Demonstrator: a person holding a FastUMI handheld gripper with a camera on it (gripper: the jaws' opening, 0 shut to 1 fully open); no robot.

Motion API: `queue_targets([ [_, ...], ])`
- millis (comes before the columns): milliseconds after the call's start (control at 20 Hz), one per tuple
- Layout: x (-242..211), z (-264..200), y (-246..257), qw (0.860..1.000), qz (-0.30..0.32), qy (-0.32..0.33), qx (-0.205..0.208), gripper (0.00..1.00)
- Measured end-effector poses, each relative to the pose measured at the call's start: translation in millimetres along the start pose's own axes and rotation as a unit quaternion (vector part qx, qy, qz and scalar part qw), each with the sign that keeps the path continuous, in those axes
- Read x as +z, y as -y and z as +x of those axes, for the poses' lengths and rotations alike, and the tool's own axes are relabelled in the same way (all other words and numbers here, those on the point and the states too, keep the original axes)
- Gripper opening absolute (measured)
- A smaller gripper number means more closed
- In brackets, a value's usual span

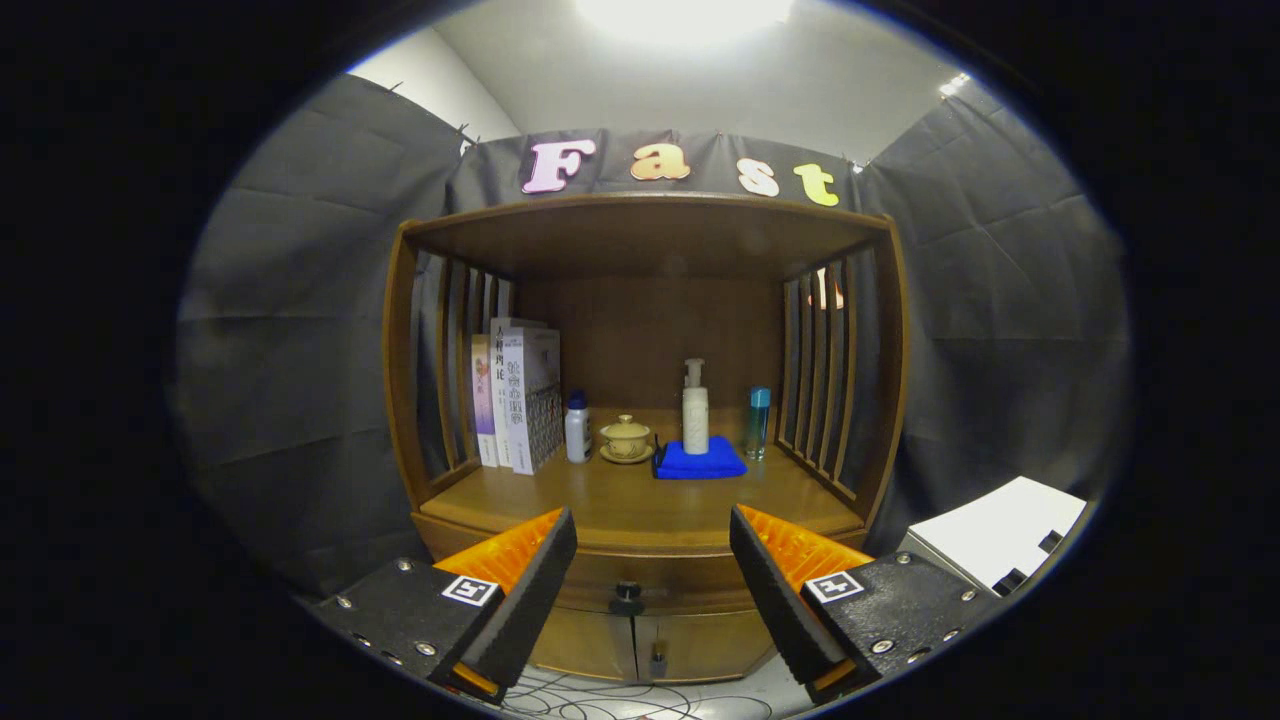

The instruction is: Pull open the drawer, take out the items inside it, and place them on the countertop above the cabinet.

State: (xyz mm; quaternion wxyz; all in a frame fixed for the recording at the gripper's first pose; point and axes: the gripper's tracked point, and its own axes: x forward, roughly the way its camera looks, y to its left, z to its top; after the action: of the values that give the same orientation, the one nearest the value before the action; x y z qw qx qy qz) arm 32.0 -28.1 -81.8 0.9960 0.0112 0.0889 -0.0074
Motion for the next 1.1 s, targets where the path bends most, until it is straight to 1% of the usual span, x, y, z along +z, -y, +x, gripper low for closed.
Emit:
queue_targets([
  [150, -13, 8, 11, 1.000, 0.008, -0.014, -0.010, 0.96],
  [250, -21, 14, 12, 1.000, 0.023, -0.016, -0.008, 0.96],
  [400, -41, 23, 18, 0.999, 0.042, 0.000, -0.027, 0.96],
  [500, -54, 33, 17, 0.999, 0.020, 0.015, -0.038, 0.96],
  [600, -71, 42, 9, 0.999, -0.010, 0.013, -0.048, 0.96],
  [750, -90, 54, -1, 0.999, -0.003, 0.005, -0.039, 0.96],
  [850, -104, 59, -4, 0.999, 0.005, -0.002, -0.042, 0.96],
  [1000, -121, 65, -8, 0.999, -0.010, -0.009, -0.052, 0.96],
  [1100, -137, 71, -19, 0.999, -0.017, -0.023, -0.042, 0.96],
])
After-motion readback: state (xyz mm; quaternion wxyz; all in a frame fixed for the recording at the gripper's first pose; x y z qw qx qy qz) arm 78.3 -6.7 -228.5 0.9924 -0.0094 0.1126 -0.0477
